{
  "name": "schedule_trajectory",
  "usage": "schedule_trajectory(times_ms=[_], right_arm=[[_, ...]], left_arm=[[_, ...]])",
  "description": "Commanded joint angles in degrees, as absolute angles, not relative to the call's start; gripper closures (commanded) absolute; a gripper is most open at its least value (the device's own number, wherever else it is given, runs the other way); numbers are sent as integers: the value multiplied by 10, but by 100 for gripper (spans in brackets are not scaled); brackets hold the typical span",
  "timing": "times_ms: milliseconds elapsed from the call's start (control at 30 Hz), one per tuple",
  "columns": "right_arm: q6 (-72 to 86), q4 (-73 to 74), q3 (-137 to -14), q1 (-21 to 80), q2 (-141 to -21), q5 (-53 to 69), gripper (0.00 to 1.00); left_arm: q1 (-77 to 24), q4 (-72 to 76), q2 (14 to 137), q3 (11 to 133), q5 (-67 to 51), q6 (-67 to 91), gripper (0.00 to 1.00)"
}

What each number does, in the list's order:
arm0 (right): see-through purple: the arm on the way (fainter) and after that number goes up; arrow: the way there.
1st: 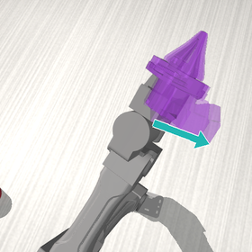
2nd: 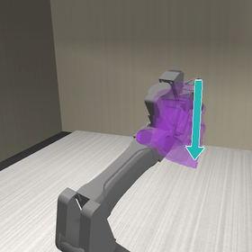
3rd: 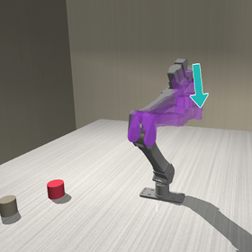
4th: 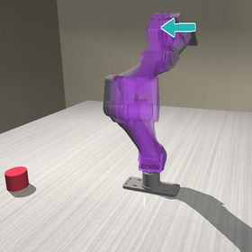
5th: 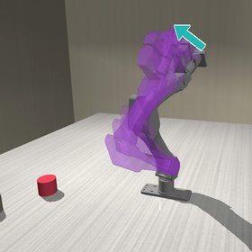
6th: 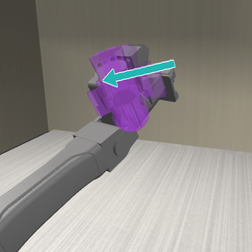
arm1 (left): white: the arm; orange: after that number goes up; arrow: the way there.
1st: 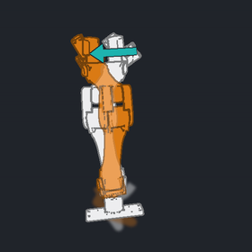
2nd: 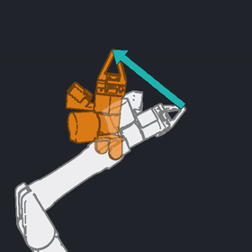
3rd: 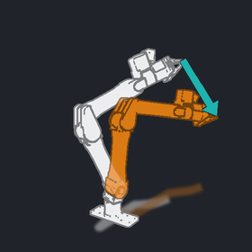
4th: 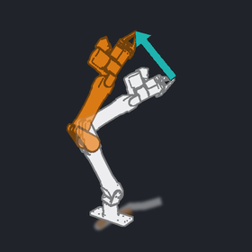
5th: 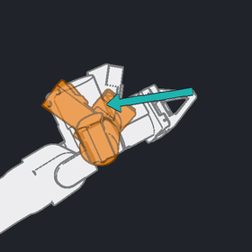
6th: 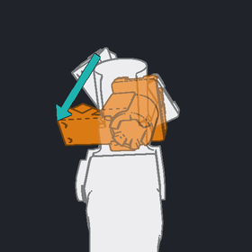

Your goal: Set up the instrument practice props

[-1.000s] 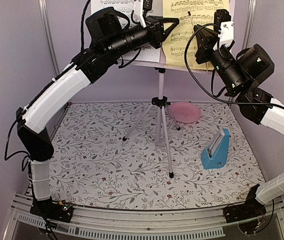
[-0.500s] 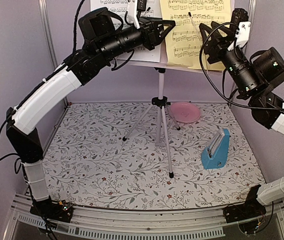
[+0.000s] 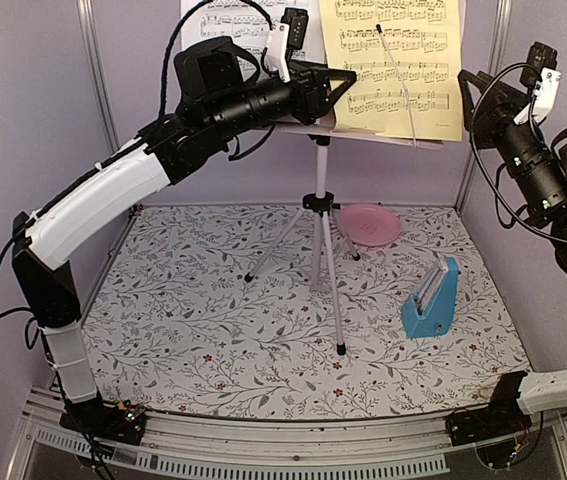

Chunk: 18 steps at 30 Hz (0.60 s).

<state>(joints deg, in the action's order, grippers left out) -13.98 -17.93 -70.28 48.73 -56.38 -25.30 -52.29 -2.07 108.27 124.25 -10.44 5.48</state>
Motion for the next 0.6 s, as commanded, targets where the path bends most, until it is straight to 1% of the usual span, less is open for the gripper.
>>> schedule_trajectory(times_ms=[0,200,400,567], right_arm=[[-57,-76,-703,473,-525,-269,62],[-5,-6,-719,440,-528,-204,58],[45,8,-721,394,-538,-143,58],[66,14,-723,366,-550,-111,61]], left_arm=[[-528,-3,1055,1216,-81,55,64],[-529,19,1029,1163,-78,62,64],[-529,20,1020,1148,-77,65,64],[-530,23,1020,1141,-80,67,64]])
